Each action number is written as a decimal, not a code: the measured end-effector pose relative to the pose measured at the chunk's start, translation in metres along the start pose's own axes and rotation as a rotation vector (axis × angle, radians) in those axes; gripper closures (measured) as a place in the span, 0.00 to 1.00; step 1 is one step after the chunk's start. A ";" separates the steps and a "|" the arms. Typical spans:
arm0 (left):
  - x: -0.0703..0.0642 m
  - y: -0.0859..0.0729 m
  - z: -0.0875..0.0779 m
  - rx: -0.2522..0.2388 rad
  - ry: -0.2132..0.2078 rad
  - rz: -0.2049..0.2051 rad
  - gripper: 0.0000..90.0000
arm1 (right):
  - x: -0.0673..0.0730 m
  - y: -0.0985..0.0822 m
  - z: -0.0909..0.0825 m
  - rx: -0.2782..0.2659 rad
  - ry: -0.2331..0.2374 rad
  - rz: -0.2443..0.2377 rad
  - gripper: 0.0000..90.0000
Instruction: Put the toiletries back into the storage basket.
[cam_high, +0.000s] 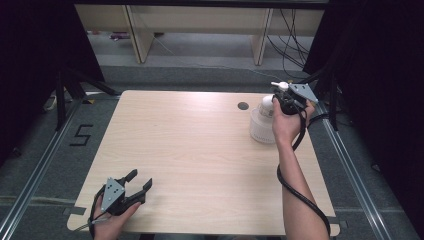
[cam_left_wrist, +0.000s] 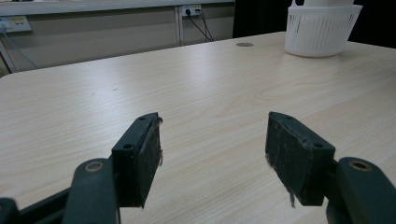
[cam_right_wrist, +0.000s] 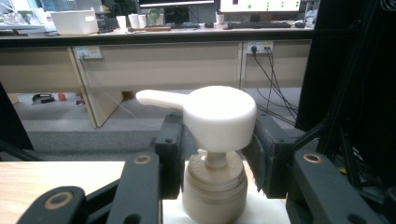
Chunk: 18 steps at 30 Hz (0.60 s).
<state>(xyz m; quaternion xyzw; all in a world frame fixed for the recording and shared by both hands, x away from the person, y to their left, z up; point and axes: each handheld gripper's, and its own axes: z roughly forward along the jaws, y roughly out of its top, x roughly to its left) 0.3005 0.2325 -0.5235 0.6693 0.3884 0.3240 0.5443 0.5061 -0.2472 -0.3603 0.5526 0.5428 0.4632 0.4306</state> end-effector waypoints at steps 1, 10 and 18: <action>0.000 0.000 0.000 0.000 0.000 0.000 0.39 | 0.000 -0.001 0.000 0.000 0.002 0.007 0.67; 0.000 0.000 0.000 0.002 0.000 0.002 0.39 | 0.000 -0.002 0.001 0.001 0.010 -0.024 0.67; -0.001 0.000 0.000 -0.002 -0.001 -0.001 0.39 | 0.000 -0.003 -0.001 -0.001 0.016 -0.033 0.67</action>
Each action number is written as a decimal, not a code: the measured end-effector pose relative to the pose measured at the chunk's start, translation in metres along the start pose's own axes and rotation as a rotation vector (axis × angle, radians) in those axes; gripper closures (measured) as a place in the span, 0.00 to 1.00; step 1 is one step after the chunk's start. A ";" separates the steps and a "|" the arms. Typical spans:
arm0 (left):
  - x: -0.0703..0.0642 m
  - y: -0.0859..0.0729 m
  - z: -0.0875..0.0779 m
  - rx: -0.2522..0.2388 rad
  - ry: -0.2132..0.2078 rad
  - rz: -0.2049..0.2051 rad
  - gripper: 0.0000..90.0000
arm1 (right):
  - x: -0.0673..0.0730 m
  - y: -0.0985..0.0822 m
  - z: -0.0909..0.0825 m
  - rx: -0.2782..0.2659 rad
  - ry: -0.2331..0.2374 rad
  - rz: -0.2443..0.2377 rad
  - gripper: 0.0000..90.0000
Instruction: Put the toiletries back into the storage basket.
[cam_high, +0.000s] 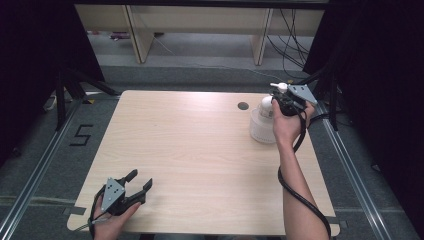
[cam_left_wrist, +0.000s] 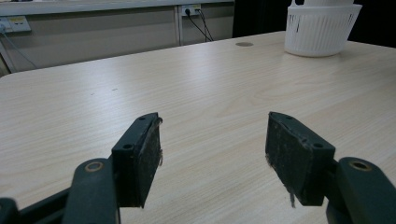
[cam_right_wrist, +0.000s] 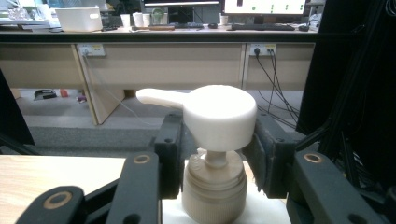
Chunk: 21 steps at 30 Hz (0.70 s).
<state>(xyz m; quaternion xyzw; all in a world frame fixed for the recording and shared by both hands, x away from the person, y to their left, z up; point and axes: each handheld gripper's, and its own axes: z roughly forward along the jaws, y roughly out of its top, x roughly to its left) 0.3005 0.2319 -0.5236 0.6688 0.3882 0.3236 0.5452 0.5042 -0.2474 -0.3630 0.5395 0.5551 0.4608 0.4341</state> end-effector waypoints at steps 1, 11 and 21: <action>0.000 0.000 0.000 0.003 0.000 0.002 0.39 | 0.000 0.000 0.000 0.003 0.001 0.000 0.67; 0.000 0.000 0.000 0.003 0.000 0.000 0.39 | -0.001 -0.001 -0.001 0.013 0.001 -0.019 0.54; 0.000 0.000 0.000 0.004 0.000 0.000 0.39 | -0.004 -0.001 -0.005 0.041 -0.027 -0.030 0.28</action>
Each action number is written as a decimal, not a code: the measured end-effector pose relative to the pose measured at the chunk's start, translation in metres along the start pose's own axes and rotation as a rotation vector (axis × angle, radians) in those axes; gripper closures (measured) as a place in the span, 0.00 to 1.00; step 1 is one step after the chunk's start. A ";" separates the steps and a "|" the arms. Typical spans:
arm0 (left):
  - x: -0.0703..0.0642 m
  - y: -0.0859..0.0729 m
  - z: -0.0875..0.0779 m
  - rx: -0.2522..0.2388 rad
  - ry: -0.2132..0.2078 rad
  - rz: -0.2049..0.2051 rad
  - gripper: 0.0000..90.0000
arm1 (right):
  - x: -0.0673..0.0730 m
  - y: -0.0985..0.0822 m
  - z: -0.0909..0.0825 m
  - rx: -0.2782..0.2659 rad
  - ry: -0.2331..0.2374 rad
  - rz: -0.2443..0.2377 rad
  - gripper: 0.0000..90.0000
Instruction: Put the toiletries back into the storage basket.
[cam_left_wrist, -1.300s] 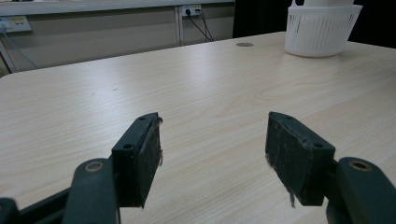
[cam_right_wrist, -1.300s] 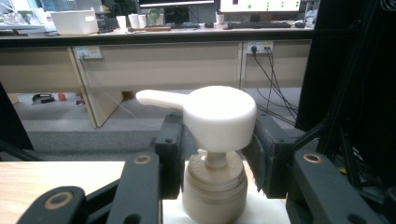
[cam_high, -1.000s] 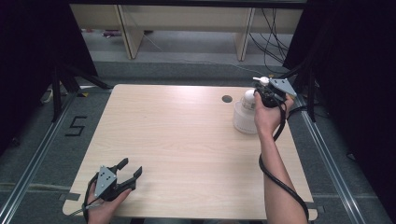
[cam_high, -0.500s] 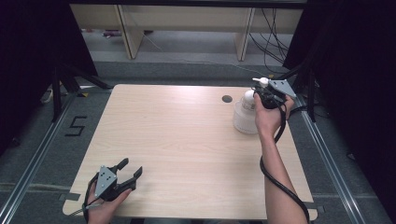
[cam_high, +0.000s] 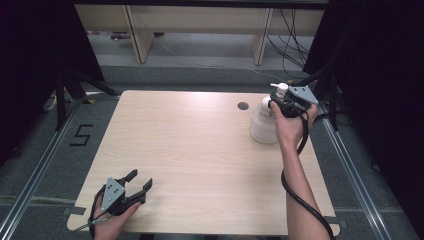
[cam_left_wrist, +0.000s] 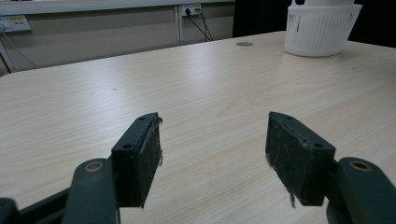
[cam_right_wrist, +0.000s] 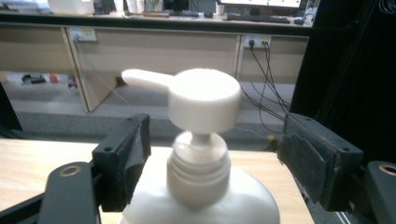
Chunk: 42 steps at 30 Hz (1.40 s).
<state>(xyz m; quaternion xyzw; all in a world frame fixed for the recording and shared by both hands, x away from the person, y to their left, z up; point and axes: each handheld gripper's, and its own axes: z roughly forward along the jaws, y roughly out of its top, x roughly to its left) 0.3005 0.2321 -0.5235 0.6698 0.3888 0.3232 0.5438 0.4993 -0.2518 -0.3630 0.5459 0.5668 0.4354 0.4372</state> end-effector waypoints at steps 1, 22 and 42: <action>0.000 0.000 0.000 0.000 0.000 0.000 0.39 | 0.000 -0.001 -0.001 0.007 -0.003 0.001 0.27; 0.000 0.000 0.000 0.001 0.002 0.000 0.39 | -0.012 -0.019 -0.042 0.056 0.069 -0.030 0.25; 0.000 0.000 0.000 0.001 0.005 0.001 0.39 | -0.022 -0.072 -0.090 0.078 0.145 -0.051 0.28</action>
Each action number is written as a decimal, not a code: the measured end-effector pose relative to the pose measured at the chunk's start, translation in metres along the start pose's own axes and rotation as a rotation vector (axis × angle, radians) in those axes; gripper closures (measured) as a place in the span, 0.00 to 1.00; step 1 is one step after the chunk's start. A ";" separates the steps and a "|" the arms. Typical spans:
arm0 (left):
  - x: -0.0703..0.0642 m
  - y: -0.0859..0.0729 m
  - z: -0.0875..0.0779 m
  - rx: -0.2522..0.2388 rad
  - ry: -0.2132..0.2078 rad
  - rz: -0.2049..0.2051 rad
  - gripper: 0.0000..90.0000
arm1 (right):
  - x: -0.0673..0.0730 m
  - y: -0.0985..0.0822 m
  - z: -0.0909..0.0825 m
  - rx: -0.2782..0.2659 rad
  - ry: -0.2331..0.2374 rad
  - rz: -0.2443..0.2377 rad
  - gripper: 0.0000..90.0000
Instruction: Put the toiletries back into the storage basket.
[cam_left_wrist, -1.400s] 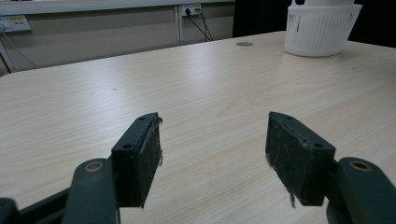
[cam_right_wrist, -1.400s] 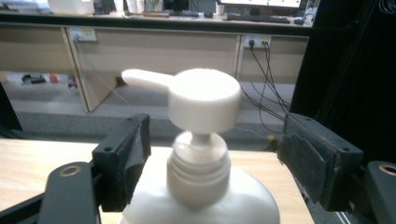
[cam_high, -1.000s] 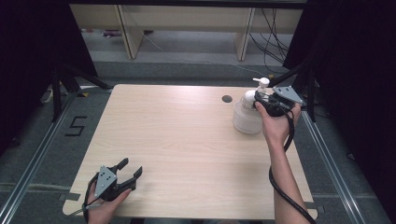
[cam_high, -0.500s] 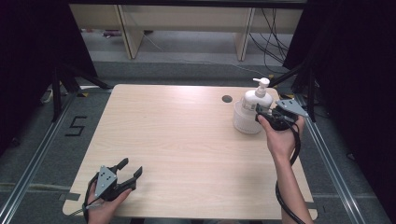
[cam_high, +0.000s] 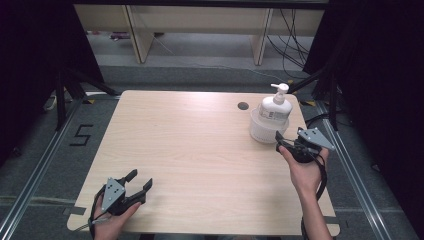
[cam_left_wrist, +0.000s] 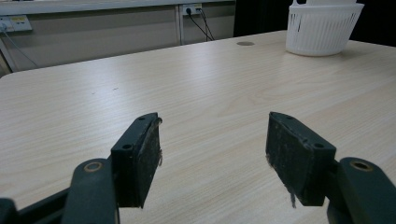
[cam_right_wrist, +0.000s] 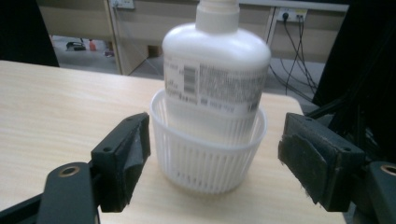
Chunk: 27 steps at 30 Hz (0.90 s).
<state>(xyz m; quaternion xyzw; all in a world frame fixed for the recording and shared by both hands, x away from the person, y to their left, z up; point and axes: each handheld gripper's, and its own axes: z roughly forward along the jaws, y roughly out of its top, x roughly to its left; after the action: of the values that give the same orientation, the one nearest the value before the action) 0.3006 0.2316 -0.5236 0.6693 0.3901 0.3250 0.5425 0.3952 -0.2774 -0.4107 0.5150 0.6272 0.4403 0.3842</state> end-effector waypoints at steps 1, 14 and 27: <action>0.000 0.000 0.000 0.000 0.000 0.000 0.39 | 0.000 -0.006 -0.004 0.017 -0.002 0.009 0.28; 0.000 0.000 0.000 -0.004 0.000 0.001 0.38 | 0.000 -0.064 -0.022 0.058 0.019 0.035 0.33; 0.000 0.000 0.000 0.002 0.004 0.000 0.38 | 0.001 -0.100 -0.032 0.073 0.045 0.026 0.35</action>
<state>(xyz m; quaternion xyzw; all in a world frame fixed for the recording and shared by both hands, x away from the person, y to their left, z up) 0.3006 0.2316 -0.5235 0.6690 0.3917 0.3259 0.5410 0.3346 -0.2894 -0.4950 0.5269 0.6445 0.4334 0.3451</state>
